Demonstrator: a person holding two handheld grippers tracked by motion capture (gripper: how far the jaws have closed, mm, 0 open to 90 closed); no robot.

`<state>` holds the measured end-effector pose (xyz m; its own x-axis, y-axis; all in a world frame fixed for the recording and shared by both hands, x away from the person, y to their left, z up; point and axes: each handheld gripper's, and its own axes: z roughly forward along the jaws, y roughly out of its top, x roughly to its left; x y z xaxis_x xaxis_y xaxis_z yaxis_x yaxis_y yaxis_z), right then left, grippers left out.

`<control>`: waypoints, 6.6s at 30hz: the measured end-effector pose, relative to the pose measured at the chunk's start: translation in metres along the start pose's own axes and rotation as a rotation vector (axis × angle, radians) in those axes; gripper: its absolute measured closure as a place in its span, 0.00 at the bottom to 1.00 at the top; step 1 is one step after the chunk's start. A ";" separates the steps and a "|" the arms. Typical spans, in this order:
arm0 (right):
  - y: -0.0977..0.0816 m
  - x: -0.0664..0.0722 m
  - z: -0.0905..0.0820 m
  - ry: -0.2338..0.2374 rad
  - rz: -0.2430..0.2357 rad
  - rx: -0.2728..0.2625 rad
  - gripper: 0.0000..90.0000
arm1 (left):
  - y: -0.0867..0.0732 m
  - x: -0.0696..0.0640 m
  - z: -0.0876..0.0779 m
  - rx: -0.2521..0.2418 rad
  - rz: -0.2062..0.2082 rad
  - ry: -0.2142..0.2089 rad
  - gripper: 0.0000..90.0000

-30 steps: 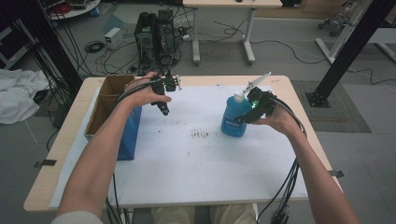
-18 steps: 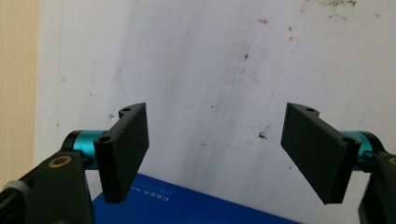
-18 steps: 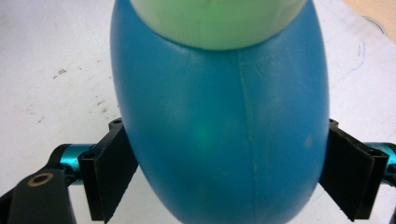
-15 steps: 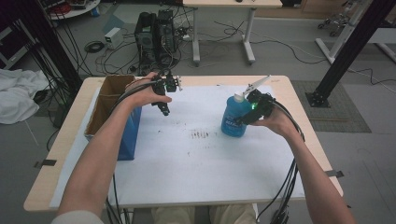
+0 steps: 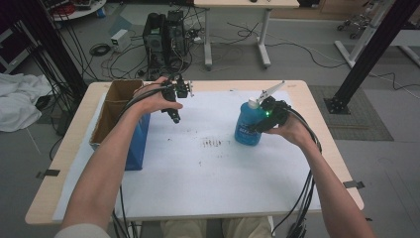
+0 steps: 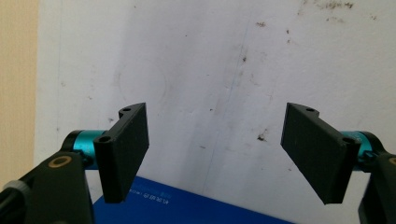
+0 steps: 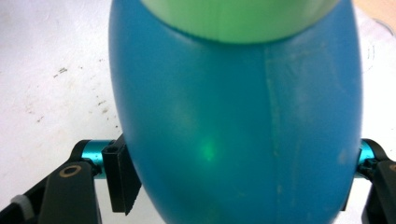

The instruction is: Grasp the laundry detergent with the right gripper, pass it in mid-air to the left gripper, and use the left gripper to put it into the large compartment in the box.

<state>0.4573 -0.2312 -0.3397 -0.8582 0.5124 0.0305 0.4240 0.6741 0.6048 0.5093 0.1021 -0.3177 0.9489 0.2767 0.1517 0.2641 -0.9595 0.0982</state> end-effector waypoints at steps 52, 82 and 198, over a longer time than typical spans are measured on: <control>-0.005 0.002 0.006 0.018 -0.058 -0.080 0.50 | -0.003 -0.008 -0.025 -0.091 -0.008 -0.012 0.26; 0.062 0.103 -0.012 0.206 -0.367 -0.083 0.50 | 0.035 -0.110 -0.114 -0.279 0.234 -0.093 0.26; 0.049 0.114 0.005 0.252 -0.314 -0.116 0.29 | 0.050 -0.131 -0.096 -0.313 0.176 -0.187 0.43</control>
<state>0.3816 -0.1371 -0.3113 -0.9906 0.1361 0.0155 0.1079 0.7053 0.7006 0.3816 0.0234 -0.2385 0.9976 0.0674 0.0144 0.0566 -0.9209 0.3856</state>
